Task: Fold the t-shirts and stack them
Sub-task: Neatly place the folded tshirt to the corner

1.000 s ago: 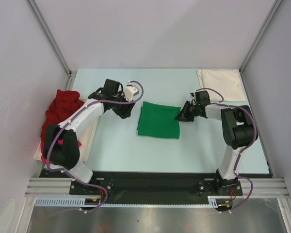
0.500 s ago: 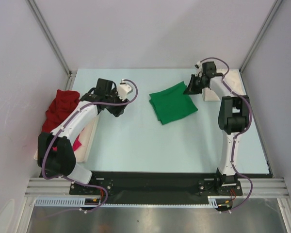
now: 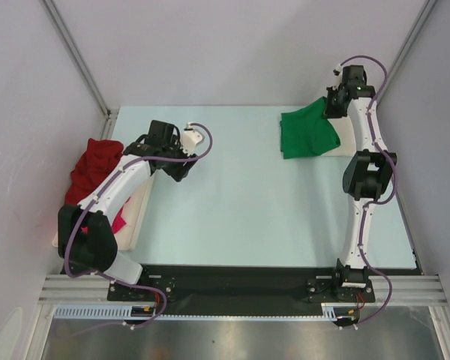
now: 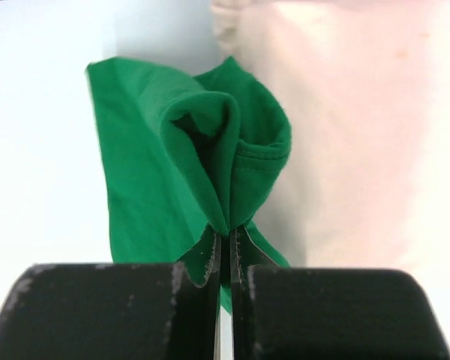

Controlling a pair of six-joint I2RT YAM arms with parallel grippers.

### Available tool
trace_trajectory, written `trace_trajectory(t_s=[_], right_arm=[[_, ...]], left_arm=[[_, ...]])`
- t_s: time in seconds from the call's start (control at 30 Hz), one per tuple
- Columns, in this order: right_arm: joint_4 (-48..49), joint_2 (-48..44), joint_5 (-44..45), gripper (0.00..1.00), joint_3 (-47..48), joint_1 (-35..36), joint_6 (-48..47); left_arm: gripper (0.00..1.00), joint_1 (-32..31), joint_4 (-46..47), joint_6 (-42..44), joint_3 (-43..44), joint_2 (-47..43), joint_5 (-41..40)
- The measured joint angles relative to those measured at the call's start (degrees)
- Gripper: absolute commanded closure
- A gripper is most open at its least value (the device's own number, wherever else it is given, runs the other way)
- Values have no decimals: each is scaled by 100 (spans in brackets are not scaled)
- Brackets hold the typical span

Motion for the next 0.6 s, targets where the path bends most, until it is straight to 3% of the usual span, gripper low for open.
trace_trajectory(t_s=[0.6], right_arm=[[-621, -507, 411, 100, 555, -190, -603]], left_arm=[[33, 0, 2, 48, 0, 13, -92]])
